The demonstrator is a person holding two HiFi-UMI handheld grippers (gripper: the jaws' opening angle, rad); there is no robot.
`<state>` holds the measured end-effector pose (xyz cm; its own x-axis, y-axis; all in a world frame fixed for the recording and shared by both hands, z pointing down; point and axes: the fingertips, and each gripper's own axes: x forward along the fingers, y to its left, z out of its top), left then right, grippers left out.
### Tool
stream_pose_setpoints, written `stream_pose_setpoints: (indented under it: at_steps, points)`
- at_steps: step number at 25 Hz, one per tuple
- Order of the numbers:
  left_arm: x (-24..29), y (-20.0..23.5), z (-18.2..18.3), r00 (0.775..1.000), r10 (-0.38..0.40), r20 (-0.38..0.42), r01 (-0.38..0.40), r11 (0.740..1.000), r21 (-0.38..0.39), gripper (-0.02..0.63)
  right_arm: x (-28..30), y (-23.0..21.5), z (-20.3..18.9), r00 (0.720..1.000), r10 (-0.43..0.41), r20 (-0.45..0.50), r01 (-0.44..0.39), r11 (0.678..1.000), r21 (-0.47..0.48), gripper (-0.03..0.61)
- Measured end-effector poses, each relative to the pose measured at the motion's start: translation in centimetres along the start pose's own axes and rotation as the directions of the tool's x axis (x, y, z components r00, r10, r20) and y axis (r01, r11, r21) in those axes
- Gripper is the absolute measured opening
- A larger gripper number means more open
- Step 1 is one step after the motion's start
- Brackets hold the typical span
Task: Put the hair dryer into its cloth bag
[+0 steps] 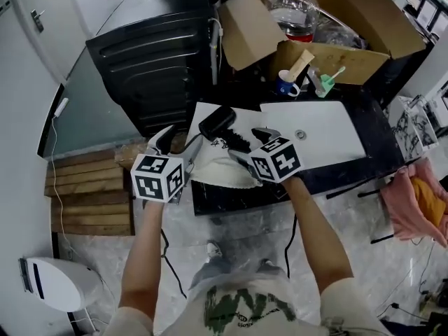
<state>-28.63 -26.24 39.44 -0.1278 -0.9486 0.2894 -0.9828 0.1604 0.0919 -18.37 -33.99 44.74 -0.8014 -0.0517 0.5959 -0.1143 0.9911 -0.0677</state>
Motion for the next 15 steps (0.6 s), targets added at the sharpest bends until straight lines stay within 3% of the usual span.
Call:
stream_pose_setpoints:
  at_steps: [9, 15]
  points:
    - [2.7, 1.3, -0.6, 0.993, -0.115, -0.022, 0.115, 0.993, 0.014, 0.305, 4.0, -1.2, -1.4, 0.99, -0.046, -0.136, 0.046, 0.999, -0.007, 0.373]
    - [4.4, 2.2, -0.9, 0.987, -0.156, -0.027, 0.156, 0.988, 0.007, 0.305, 6.4, -2.1, -3.1, 0.964, -0.051, -0.261, 0.042, 0.998, -0.043, 0.373]
